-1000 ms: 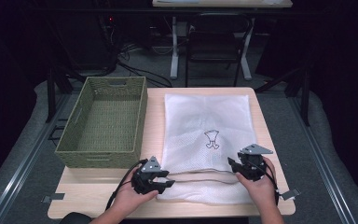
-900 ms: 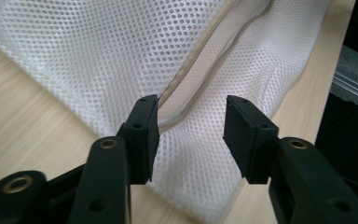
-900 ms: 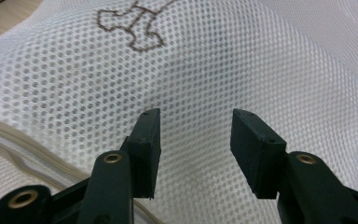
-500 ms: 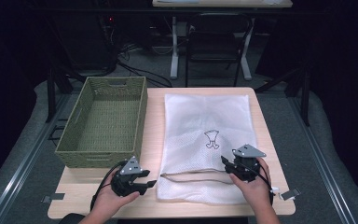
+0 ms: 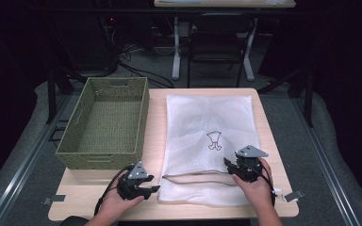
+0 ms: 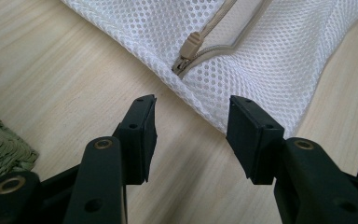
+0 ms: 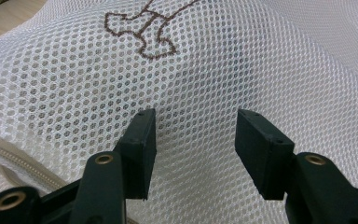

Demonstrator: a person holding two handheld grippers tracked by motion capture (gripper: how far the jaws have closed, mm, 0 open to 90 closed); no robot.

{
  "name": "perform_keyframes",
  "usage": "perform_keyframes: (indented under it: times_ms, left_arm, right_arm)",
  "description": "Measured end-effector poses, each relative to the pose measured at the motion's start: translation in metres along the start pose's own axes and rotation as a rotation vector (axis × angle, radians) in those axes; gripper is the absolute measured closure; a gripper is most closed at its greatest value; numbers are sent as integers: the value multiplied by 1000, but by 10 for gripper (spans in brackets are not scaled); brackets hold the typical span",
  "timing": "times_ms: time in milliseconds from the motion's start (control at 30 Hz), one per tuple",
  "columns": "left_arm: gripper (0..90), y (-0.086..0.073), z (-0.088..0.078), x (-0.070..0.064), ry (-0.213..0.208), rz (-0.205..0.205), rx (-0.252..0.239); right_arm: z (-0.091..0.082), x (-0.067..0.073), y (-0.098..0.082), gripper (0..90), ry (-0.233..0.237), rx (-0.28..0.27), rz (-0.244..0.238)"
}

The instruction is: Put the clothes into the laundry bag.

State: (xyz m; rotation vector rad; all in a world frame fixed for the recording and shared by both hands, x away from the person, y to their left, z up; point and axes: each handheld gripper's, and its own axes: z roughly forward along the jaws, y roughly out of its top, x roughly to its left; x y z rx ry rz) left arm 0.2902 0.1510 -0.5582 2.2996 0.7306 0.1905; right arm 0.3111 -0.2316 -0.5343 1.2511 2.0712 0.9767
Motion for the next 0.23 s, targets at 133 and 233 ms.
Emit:
perform_keyframes:
  times_ms: [133,233]
  left_arm:
    - [521,-1,1,4,0,-23,2]
    - [520,-1,1,6,5,-33,0]
  right_arm:
    - [1,0,0,485,0,3,-1]
    - [2,1,0,486,2,3,0]
